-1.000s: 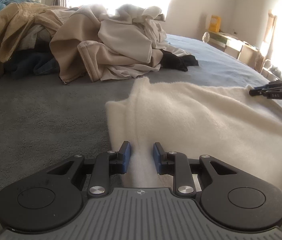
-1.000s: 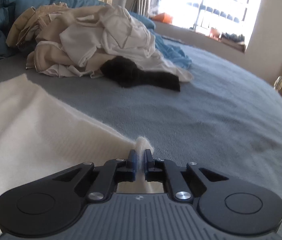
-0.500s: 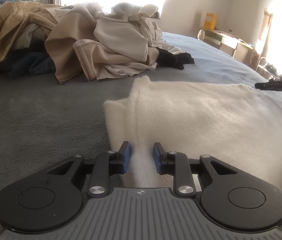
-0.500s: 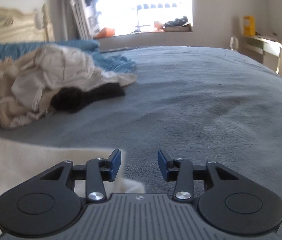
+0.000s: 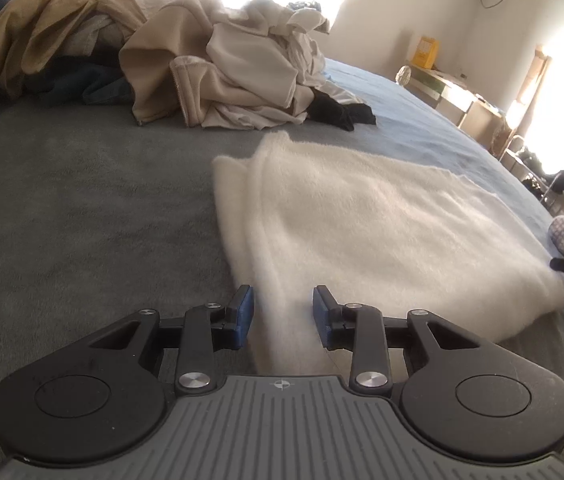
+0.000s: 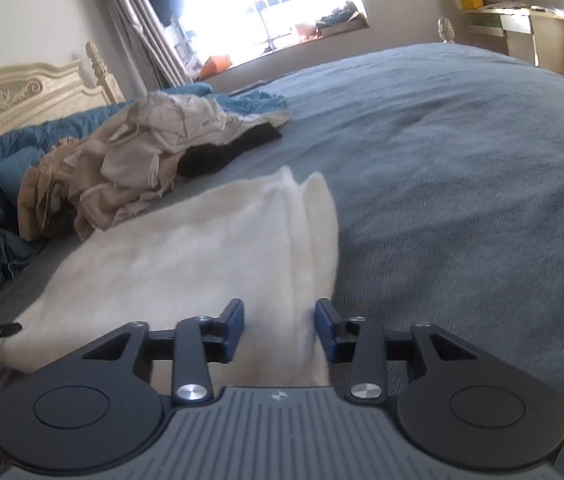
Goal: Fold clothes
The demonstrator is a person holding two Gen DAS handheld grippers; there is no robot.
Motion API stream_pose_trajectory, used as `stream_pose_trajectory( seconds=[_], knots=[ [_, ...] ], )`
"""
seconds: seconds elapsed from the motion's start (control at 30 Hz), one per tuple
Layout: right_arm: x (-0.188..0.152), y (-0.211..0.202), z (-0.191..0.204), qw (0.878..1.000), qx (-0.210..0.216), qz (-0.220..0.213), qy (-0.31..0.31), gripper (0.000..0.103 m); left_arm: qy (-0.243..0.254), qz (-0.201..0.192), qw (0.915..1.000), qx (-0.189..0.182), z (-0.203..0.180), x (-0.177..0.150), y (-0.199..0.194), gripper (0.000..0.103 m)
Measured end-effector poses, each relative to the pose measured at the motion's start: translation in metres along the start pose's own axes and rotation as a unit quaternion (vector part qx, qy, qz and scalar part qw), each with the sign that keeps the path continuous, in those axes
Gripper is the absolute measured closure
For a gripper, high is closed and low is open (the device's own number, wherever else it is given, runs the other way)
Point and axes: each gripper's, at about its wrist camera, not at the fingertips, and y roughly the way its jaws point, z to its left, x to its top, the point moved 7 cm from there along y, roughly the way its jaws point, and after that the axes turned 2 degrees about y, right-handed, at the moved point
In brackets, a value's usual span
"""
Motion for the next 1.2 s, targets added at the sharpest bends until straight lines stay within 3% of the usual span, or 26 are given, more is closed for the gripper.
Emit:
stream_pose_trajectory(
  seconds=[0.03,0.1,0.17,0.23,0.33,0.47,0.53,0.57,0.67,0.8,0.87,0.97,1.1,1.2],
  knots=[
    [-0.007,0.0,0.001,1.0,0.001,-0.001,-0.001,0.087,-0.011,-0.001,0.9999,-0.001,0.001,-0.002,0.0,0.078],
    [-0.009,-0.014,0.003,1.0,0.024,-0.008,0.014,0.09,-0.029,-0.001,0.9996,-0.001,0.003,-0.002,-0.001,0.085],
    [-0.011,-0.024,-0.001,0.999,0.021,-0.022,0.021,0.091,-0.02,-0.006,0.9997,0.008,0.002,-0.001,-0.002,0.086],
    [-0.026,-0.017,-0.009,1.0,-0.013,-0.011,-0.004,0.09,0.002,-0.011,0.9997,0.021,0.0,-0.007,0.001,0.086],
    [-0.04,-0.008,-0.012,1.0,-0.013,-0.025,0.011,0.089,-0.004,-0.019,0.9995,0.026,-0.003,-0.018,-0.002,0.086],
    [-0.031,-0.007,-0.01,0.999,-0.031,-0.031,-0.006,0.08,-0.031,-0.03,0.9989,0.015,0.004,-0.021,-0.005,0.086],
    [-0.027,-0.007,-0.012,0.999,-0.041,-0.031,-0.005,0.062,-0.07,-0.035,0.9968,-0.009,0.013,-0.023,-0.006,0.085],
    [-0.023,-0.01,-0.015,0.998,-0.053,-0.032,0.005,0.06,-0.085,-0.037,0.9955,-0.019,0.017,-0.024,-0.007,0.081],
    [-0.005,-0.037,-0.012,0.991,-0.098,-0.09,0.019,0.06,-0.126,-0.041,0.9902,-0.043,0.027,-0.026,-0.013,0.074],
    [0.018,-0.057,0.022,0.985,-0.087,-0.147,0.018,0.06,-0.158,-0.038,0.9842,-0.07,0.034,-0.017,-0.009,0.06],
    [0.024,-0.04,0.061,0.991,-0.038,-0.128,-0.006,0.06,-0.176,-0.03,0.9806,-0.081,0.038,-0.008,0.002,0.043],
    [0.023,0.005,0.126,0.995,0.034,-0.071,-0.061,0.06,-0.197,-0.011,0.9748,-0.105,0.043,0.004,0.025,0.037],
    [0.027,0.069,0.179,0.991,0.042,-0.013,-0.123,0.06,-0.214,0.017,0.9674,-0.135,0.047,0.019,0.053,0.036],
    [0.035,0.112,0.196,0.99,0.049,0.037,-0.126,0.06,-0.221,0.033,0.9624,-0.154,0.05,0.029,0.071,0.036]
  ],
)
